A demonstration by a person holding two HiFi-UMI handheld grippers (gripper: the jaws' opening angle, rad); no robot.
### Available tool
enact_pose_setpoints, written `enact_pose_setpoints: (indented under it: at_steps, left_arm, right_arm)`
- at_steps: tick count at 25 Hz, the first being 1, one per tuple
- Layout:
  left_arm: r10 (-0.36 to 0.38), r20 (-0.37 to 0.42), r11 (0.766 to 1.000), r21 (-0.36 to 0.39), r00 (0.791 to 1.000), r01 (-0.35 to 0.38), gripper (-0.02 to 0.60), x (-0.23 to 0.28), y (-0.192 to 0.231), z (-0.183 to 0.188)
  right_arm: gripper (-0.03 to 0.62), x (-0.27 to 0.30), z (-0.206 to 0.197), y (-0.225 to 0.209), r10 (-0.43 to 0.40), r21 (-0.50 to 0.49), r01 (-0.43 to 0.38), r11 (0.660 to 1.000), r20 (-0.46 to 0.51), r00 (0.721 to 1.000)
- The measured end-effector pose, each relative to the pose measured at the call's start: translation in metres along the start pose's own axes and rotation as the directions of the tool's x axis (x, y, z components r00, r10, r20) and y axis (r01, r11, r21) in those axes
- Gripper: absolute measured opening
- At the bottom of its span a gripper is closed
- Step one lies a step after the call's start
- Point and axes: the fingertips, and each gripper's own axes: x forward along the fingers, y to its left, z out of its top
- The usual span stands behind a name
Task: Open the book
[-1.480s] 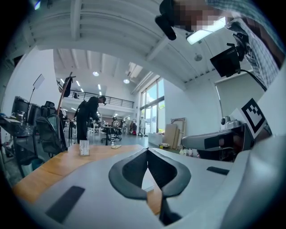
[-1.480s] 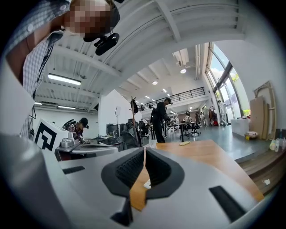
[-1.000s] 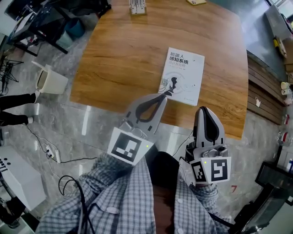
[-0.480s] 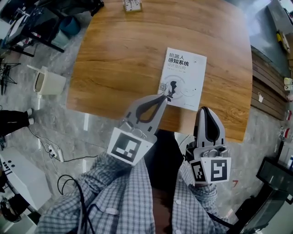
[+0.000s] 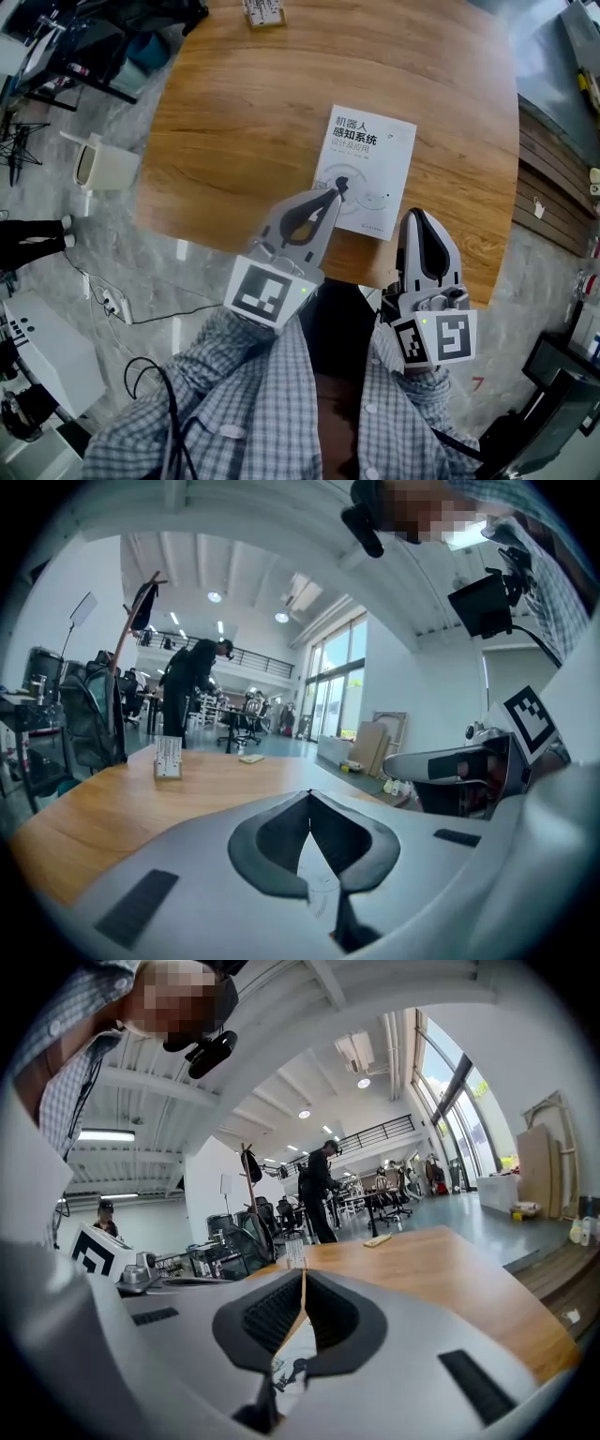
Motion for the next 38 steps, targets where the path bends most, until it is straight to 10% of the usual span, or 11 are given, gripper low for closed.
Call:
enact_pose_setpoints:
  at_steps: [12,22,25,28,38]
  left_arm:
    - [0.118,-0.123,0.993,-0.016,0.985,-0.121,0.009,0.037,0.005,-0.034]
    - [0.052,-0.257,0.999,0.003,0.965,-0.052,0.009,0.06,-0.004,-0.089]
    - [0.036,-0.322,0.999,-0.008,0.946,-0.04,0.01,0.068,0.001,-0.111]
    - [0.025,-0.376,0.997,-0.058,0.926,-0.051,0.009,0.072,0.004,-0.136]
    - [-0.022,-0.447,0.998,-0.06,0.894,-0.005,0.009,0.082,0.002,-0.162]
  right_arm:
    - [0.025,0.023,-0.027,-0.054,0.07,0.027,-0.068,0.997,-0.091,0.993]
    - [0.026,0.032,-0.087,-0.086,0.022,0.177,0.023,0.984,-0.247,0.969]
    - [0.029,0.035,-0.108,-0.091,0.034,0.217,0.037,0.976,-0.312,0.949]
    - [0.165,0.037,-0.134,-0.083,0.095,0.253,0.007,0.967,-0.39,0.916]
    - [0.173,0.043,-0.187,-0.088,0.167,0.413,0.084,0.907,-0.534,0.829]
